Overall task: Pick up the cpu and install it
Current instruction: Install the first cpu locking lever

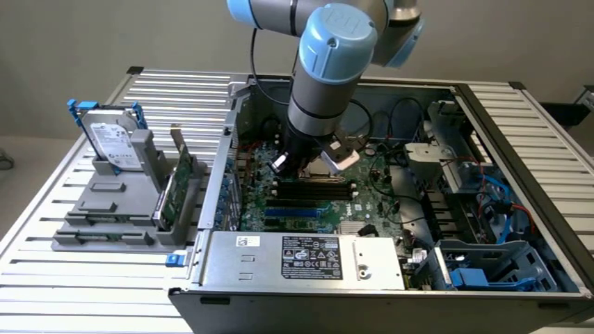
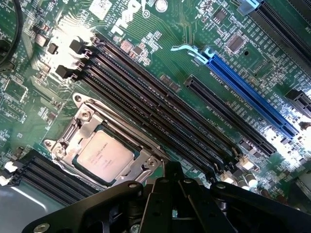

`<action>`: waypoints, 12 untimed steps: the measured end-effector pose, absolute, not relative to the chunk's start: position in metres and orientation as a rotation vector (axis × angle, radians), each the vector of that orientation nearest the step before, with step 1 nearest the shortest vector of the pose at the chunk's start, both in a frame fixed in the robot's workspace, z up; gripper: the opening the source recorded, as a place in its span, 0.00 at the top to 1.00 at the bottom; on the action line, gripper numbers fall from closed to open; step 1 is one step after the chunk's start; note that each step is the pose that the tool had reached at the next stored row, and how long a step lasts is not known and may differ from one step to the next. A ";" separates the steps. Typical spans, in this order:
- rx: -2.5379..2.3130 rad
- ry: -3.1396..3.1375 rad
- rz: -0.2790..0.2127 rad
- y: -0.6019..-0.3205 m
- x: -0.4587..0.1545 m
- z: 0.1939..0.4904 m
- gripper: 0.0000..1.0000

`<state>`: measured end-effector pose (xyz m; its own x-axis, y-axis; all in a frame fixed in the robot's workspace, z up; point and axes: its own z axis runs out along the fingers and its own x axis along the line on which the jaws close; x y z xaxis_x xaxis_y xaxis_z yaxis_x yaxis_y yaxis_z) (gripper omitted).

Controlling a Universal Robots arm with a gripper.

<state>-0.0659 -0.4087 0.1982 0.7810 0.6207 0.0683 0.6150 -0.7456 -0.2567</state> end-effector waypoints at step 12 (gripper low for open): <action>-2.708 -0.958 0.032 -0.406 -0.066 0.198 0.89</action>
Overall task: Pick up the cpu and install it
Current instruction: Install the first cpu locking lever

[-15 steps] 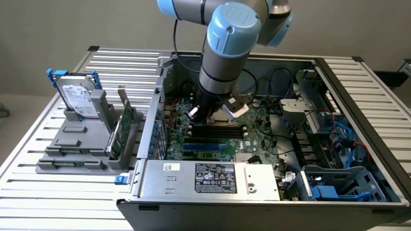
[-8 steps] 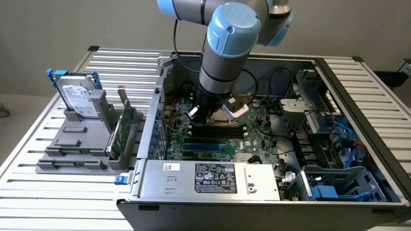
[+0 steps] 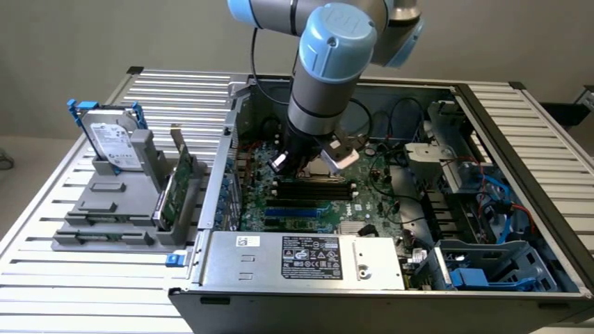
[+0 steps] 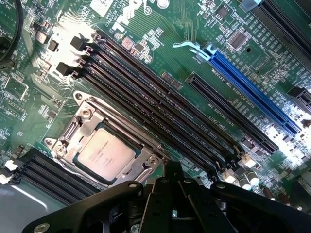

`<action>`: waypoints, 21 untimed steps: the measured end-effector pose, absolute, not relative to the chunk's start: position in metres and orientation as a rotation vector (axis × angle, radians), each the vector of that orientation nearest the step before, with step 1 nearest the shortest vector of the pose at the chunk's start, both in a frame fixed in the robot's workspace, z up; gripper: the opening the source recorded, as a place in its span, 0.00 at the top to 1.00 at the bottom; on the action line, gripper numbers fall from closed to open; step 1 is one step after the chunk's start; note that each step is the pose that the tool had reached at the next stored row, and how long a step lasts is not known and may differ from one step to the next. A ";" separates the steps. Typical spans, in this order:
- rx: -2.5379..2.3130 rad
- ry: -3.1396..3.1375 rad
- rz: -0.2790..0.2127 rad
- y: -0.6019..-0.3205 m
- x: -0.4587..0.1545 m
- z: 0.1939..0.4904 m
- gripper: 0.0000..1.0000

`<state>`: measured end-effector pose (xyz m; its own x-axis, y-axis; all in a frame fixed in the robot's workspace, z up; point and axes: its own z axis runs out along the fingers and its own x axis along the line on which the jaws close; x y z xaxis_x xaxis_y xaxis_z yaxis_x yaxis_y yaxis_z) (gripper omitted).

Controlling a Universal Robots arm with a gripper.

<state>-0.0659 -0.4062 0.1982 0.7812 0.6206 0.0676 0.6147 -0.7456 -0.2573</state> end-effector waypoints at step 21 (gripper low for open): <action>-2.712 -0.959 0.034 -0.405 -0.066 0.192 0.89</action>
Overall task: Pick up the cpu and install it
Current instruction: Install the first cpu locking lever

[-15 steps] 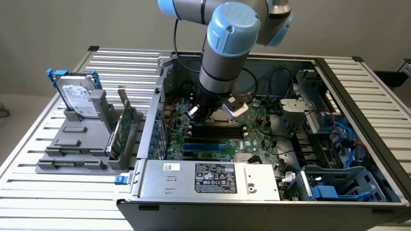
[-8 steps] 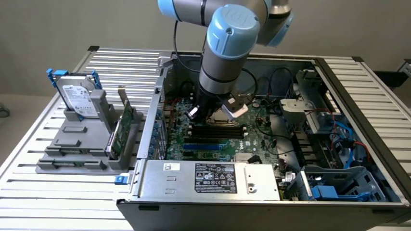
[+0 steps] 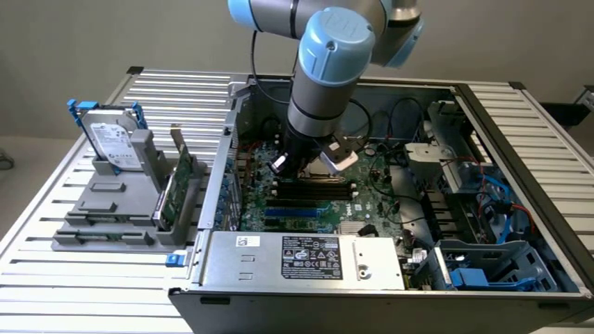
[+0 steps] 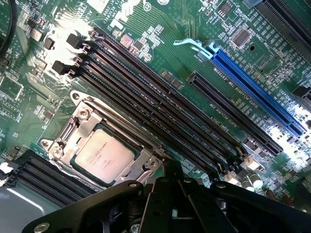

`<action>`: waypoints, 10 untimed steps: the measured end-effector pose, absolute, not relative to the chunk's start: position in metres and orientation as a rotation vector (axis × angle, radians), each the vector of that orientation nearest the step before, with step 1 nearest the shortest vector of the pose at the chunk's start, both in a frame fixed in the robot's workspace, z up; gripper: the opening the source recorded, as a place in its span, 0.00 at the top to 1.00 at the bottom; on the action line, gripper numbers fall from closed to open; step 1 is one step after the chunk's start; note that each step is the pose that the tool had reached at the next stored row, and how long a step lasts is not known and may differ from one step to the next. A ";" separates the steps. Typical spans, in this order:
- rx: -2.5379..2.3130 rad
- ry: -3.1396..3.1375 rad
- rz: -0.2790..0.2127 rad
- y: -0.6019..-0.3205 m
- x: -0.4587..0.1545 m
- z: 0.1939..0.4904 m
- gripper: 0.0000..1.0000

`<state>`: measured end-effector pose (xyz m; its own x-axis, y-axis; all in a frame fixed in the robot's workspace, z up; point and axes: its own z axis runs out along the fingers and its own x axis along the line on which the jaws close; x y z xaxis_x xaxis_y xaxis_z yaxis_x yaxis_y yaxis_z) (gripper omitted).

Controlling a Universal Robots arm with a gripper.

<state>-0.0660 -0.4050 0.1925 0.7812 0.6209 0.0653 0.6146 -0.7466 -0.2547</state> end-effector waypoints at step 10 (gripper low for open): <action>-2.728 -0.964 0.043 -0.405 -0.066 0.193 0.89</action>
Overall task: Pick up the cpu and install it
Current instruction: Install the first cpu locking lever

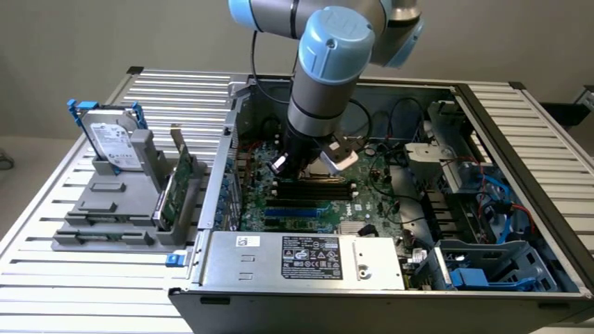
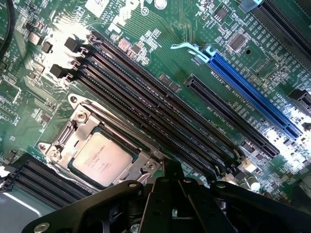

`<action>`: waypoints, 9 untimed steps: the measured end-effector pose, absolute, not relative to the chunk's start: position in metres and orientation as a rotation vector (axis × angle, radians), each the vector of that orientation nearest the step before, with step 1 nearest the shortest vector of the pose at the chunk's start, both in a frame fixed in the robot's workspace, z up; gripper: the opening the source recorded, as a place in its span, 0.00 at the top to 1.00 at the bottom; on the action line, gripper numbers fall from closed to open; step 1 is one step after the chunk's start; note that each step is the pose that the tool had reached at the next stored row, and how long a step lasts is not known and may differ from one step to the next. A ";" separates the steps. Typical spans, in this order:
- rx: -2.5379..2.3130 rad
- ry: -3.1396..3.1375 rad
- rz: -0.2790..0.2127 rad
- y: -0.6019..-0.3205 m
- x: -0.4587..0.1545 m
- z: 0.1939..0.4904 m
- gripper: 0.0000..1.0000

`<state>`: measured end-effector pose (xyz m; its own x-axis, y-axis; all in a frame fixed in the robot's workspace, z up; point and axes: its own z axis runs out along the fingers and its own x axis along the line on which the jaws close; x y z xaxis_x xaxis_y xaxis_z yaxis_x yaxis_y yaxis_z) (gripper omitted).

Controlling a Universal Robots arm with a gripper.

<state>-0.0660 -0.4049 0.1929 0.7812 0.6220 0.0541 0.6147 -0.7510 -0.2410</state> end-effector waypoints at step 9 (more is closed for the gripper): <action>-2.728 -0.964 0.043 -0.405 -0.066 0.210 0.89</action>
<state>-0.0661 -0.4050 0.2097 0.7812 0.6219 0.0539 0.6146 -0.7511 -0.2409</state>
